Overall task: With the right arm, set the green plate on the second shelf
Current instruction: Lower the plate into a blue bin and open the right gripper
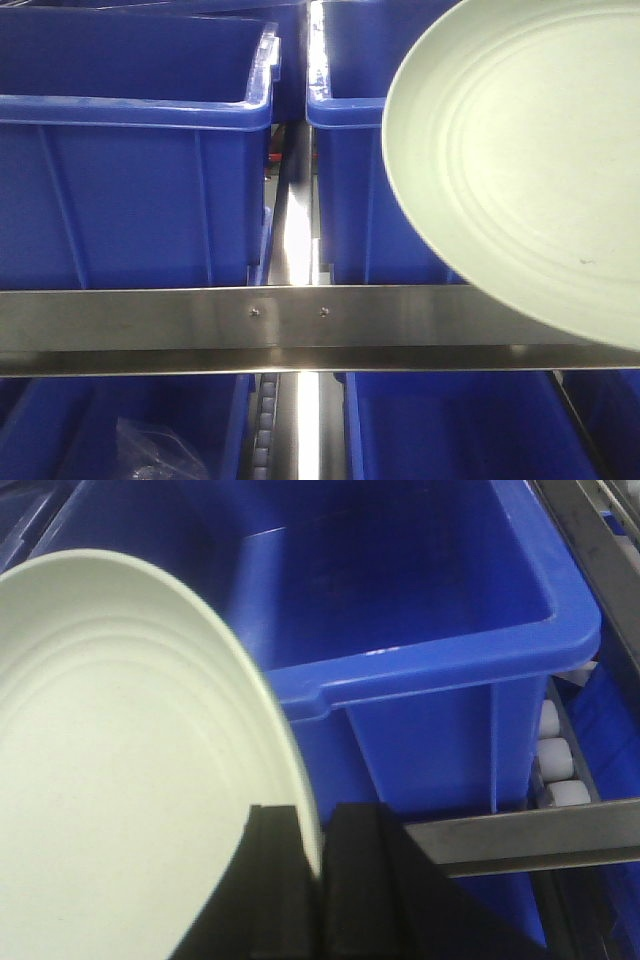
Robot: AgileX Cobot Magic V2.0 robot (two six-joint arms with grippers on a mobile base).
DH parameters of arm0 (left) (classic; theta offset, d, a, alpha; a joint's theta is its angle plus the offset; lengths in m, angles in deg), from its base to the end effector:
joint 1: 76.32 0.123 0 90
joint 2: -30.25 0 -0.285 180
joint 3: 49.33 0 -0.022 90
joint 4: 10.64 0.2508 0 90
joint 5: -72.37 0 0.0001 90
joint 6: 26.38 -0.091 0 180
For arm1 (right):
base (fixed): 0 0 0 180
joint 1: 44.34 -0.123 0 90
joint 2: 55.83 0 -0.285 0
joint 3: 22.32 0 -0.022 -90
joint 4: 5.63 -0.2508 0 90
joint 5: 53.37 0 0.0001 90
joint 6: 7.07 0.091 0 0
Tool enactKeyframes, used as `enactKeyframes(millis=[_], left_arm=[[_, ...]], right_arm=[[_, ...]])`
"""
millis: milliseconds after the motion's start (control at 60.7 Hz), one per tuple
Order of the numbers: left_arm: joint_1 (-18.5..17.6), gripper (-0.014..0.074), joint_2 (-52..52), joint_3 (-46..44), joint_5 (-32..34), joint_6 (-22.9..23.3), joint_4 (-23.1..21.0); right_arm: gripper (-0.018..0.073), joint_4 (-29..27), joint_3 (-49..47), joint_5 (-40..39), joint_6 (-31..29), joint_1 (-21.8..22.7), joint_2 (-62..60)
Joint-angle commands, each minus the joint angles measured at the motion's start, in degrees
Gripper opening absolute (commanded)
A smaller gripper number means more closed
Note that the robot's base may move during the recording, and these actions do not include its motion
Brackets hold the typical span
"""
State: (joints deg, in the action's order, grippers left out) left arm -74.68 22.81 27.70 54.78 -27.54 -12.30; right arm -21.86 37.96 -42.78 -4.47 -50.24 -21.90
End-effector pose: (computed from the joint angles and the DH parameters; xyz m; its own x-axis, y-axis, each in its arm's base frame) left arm 0.0539 0.0007 0.1869 -0.2086 -0.0133 -0.9779 -0.0216 0.9997 -0.0090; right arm 0.1022 0.0153 0.2629 -0.2827 0.2905 -0.9142 -0.0655 0.9450 0.3205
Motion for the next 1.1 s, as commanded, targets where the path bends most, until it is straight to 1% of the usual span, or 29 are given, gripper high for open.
enactKeyframes(millis=[0,395,609,758,906,1087], left_arm=[[-0.43,0.0124,1.22,2.29,4.65,-0.01,-0.35],[-0.43,0.0124,1.22,2.29,4.65,-0.01,-0.35],[-0.43,0.0124,1.22,2.29,4.65,-0.01,-0.35],[-0.43,0.0124,1.22,2.29,4.65,-0.01,-0.35],[-0.43,0.0124,1.22,2.29,4.65,-0.01,-0.35],[-0.43,0.0124,1.22,2.29,4.65,-0.01,-0.35]], right_arm=[[0.0056,-0.37,-1.97,-5.75,0.01,0.23,-0.01],[0.0056,-0.37,-1.92,-5.53,0.01,0.23,-0.01],[0.0056,-0.92,-4.18,-7.87,0.07,0.17,0.87],[0.0056,-0.92,-11.06,-8.67,0.07,0.17,7.01],[0.0056,-0.92,-19.90,-9.97,0.07,0.17,17.20],[0.0056,-0.92,-30.86,-14.46,0.07,0.17,28.71]])
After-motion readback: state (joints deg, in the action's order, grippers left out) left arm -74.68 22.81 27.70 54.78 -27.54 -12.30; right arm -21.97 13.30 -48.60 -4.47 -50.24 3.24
